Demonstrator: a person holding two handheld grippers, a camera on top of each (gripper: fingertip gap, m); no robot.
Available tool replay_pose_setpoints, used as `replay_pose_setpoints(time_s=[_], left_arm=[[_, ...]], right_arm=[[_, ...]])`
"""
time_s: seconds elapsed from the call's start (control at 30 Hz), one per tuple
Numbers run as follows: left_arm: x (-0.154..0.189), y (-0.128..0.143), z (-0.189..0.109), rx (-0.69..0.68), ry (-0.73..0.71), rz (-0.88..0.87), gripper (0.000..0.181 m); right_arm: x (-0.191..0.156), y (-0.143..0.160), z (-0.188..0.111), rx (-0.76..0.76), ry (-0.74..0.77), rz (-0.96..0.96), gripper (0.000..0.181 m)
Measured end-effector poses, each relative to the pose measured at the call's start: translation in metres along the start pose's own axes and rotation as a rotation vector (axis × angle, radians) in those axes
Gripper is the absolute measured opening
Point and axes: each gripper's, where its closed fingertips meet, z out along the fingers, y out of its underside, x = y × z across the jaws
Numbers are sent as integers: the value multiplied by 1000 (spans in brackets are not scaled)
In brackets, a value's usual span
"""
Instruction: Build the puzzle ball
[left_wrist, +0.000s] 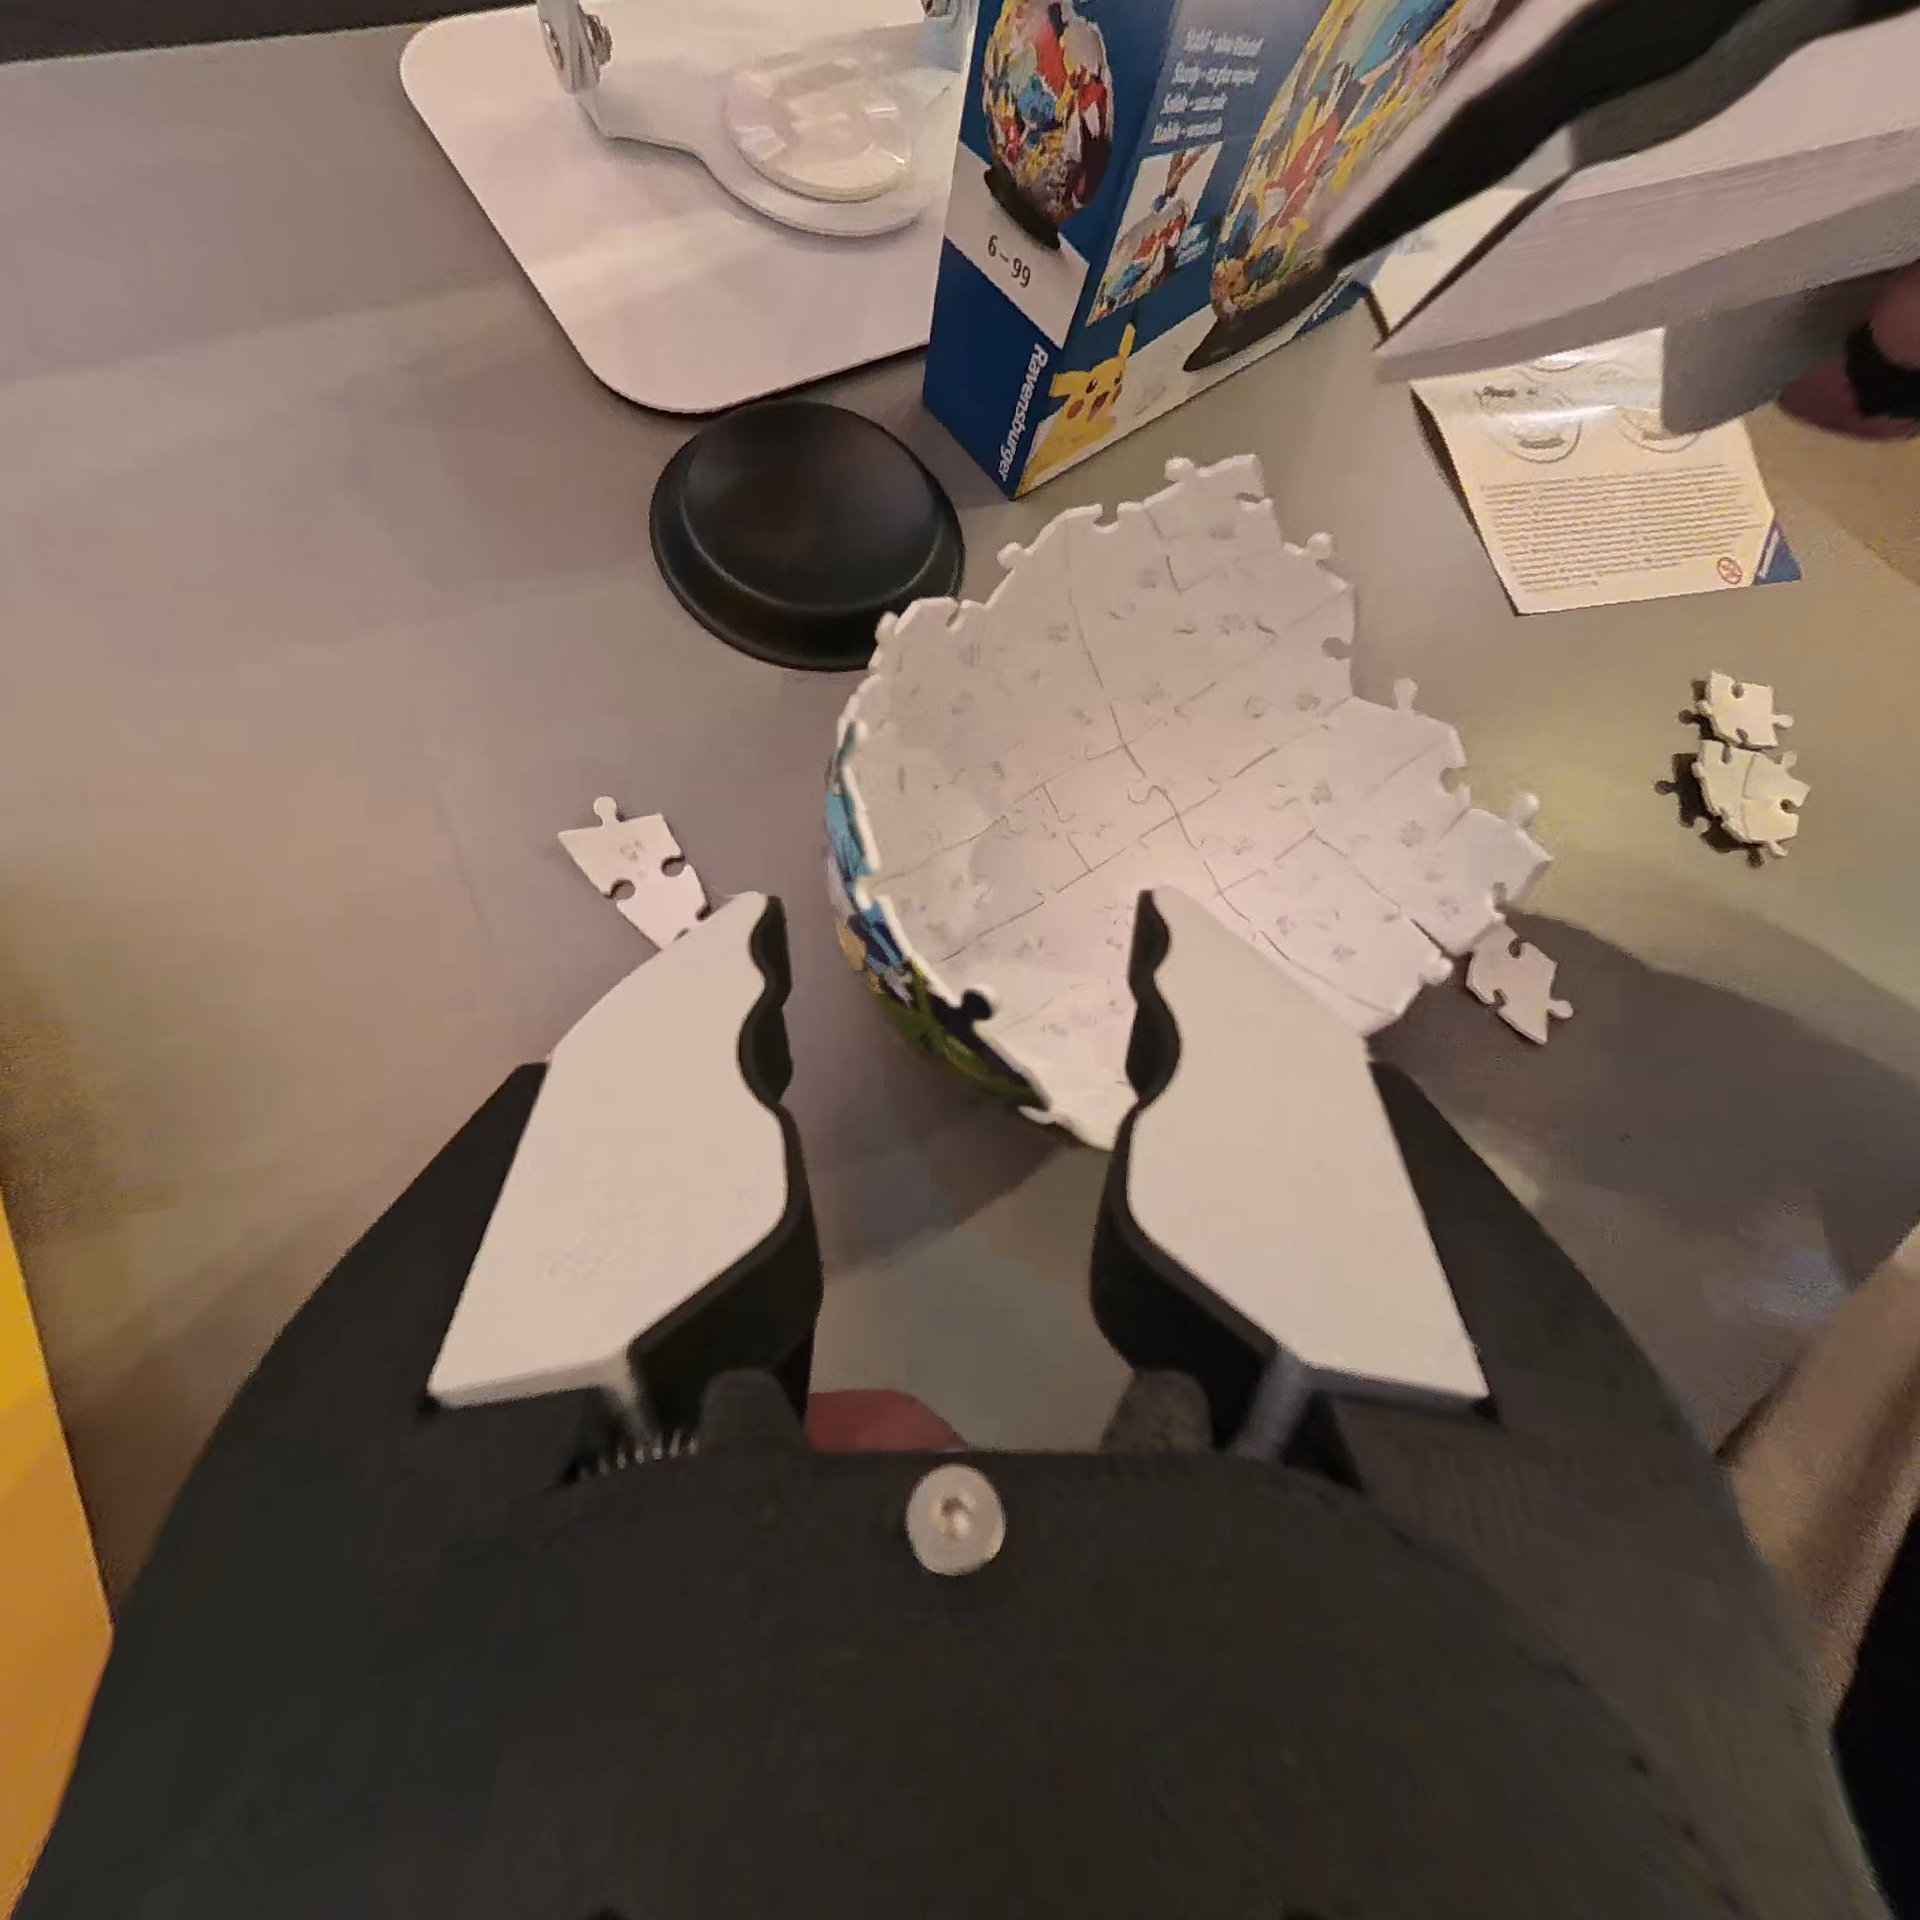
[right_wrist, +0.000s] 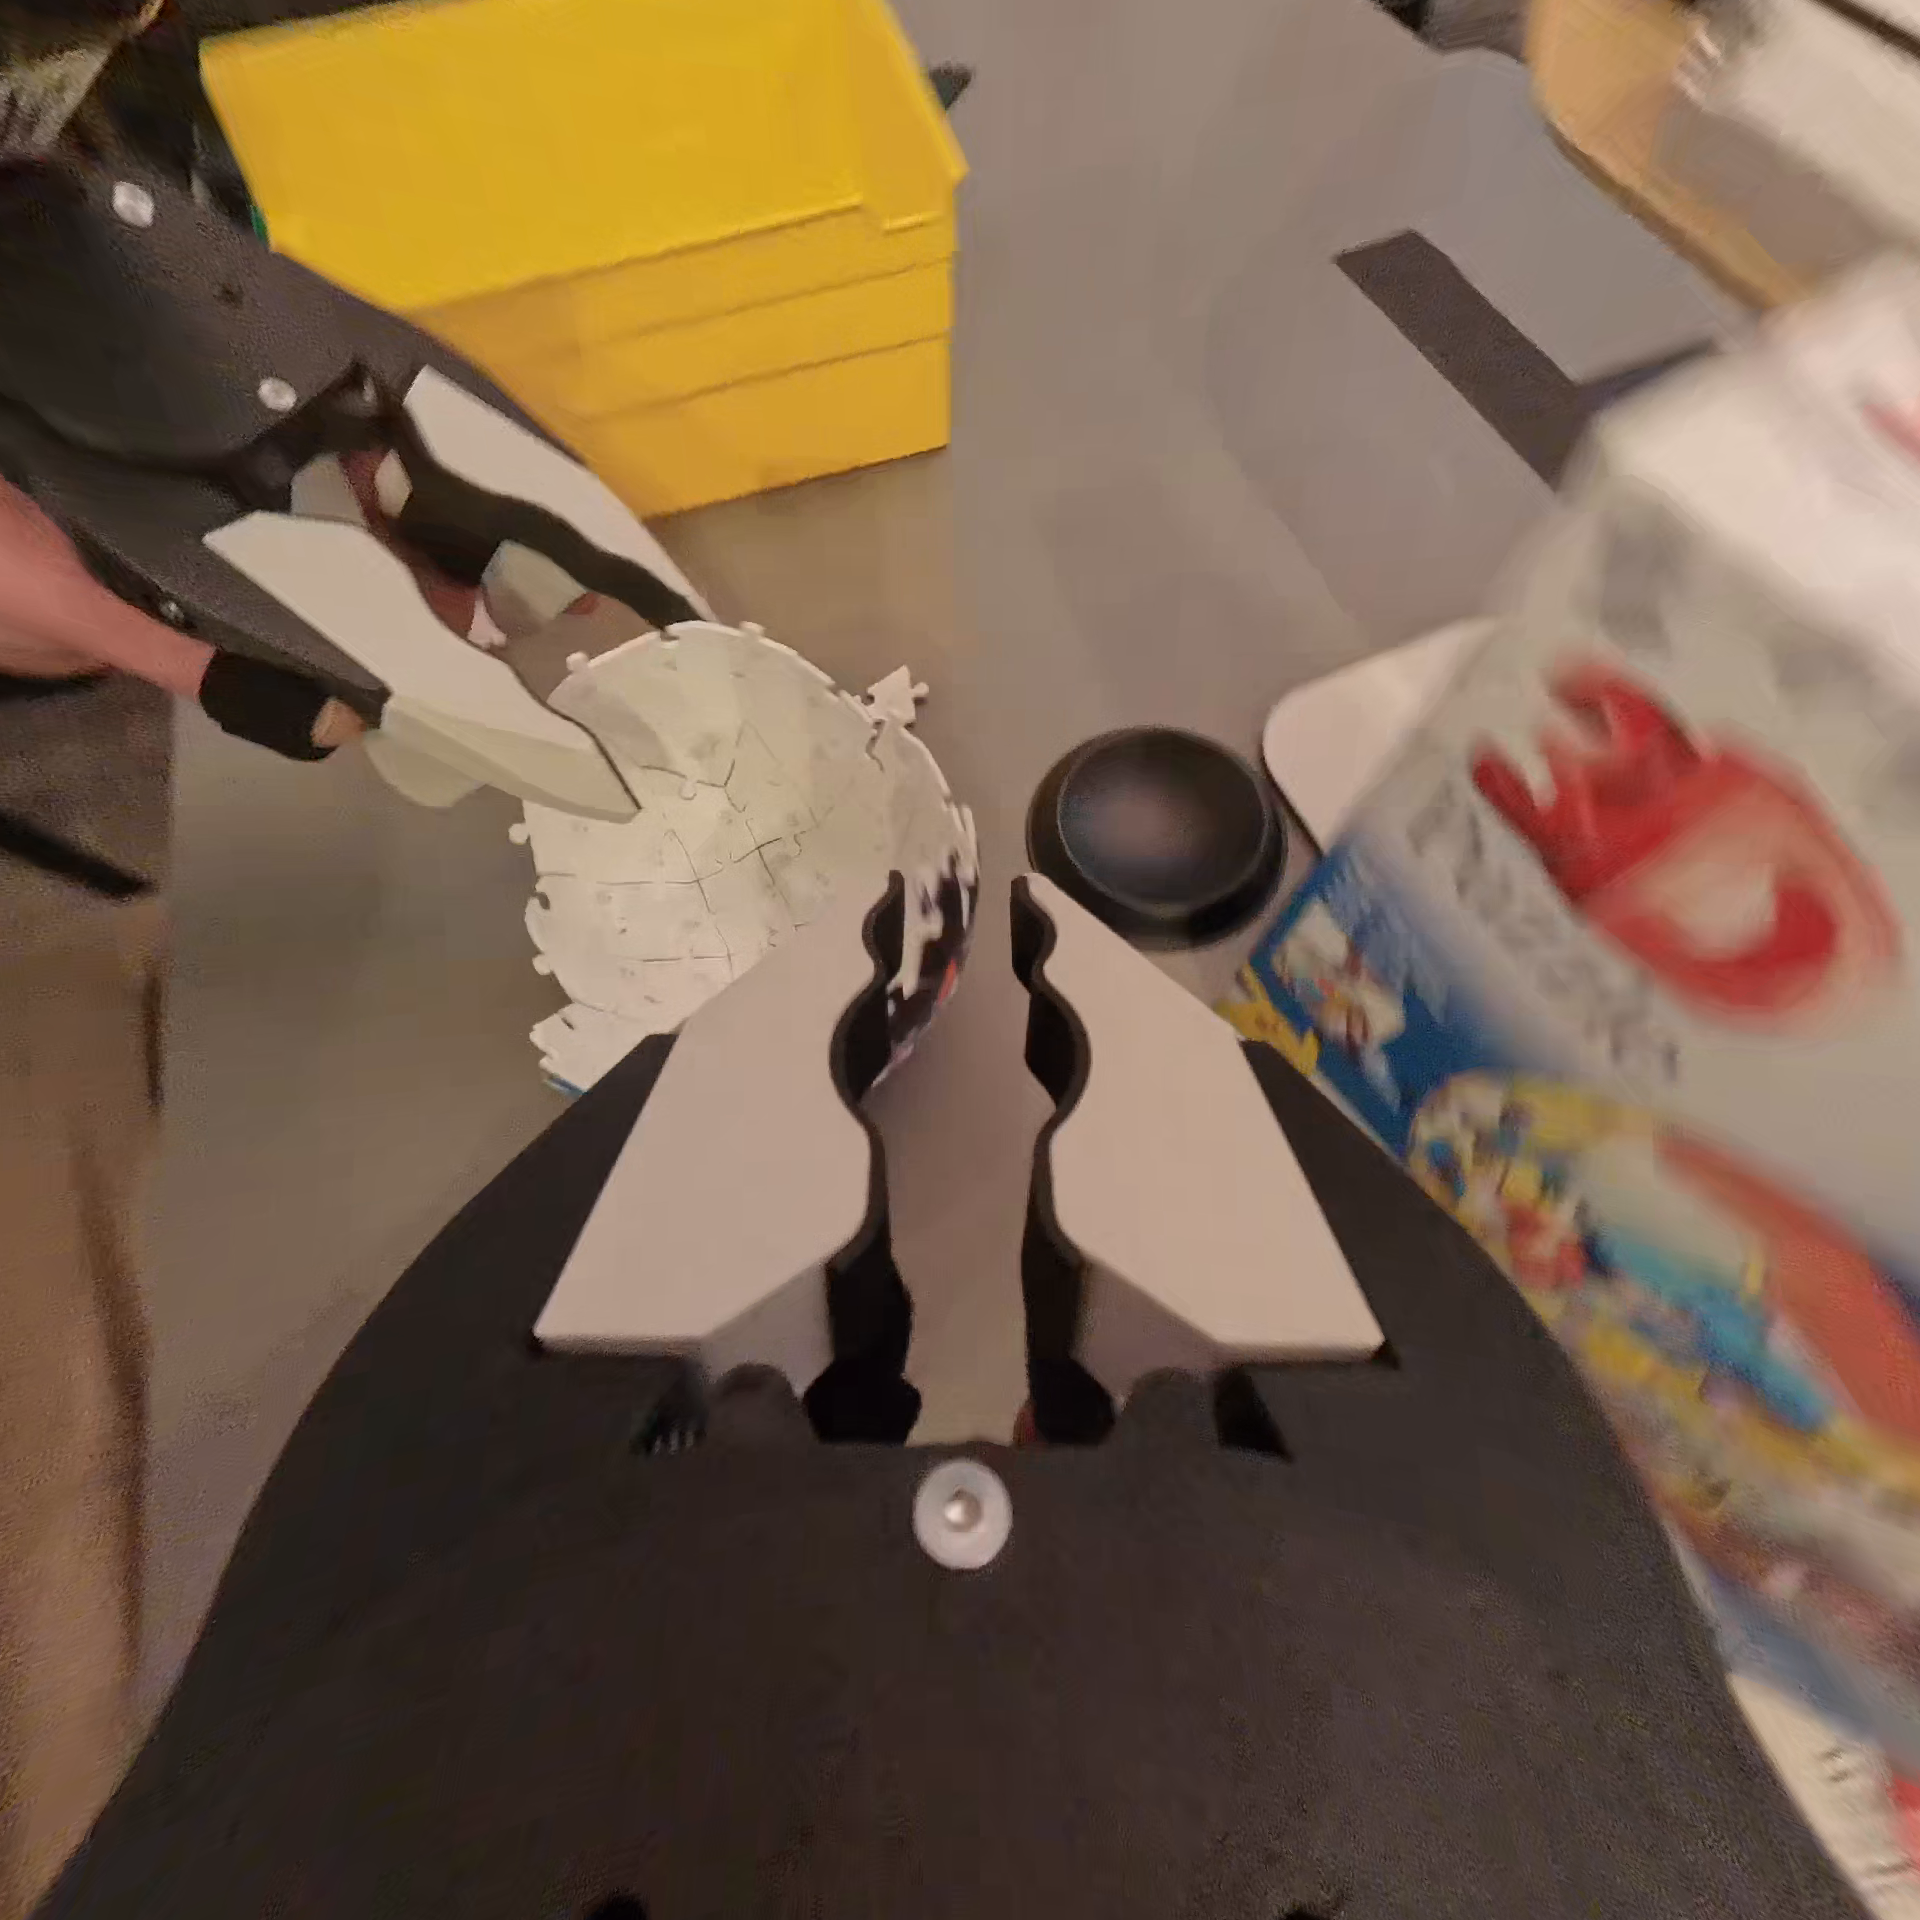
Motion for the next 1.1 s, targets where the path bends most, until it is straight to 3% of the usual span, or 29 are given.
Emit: replay_pose_setpoints(time_s=[0.17, 0.33, 0.5, 0.8, 1.1], left_arm=[[-8, -2, 8, -5, -36, 6, 53], [-12, 1, 13, -15, -64, 26, 48], [-12, 3, 19, -12, -48, 19, 43], [-9, 1, 21, -3, -37, 15, 35], [-9, 3, 24, -6, -50, 7, 30]], right_arm=[[-10, -10, 49, -283, -63, -298, 21], [-4, 3, 85, -458, -130, -365, 21], [-16, 17, 91, -588, -248, -371, 22], [-22, 26, 93, -660, -294, -371, 7], [-26, 31, 91, -707, -294, -411, 4]])
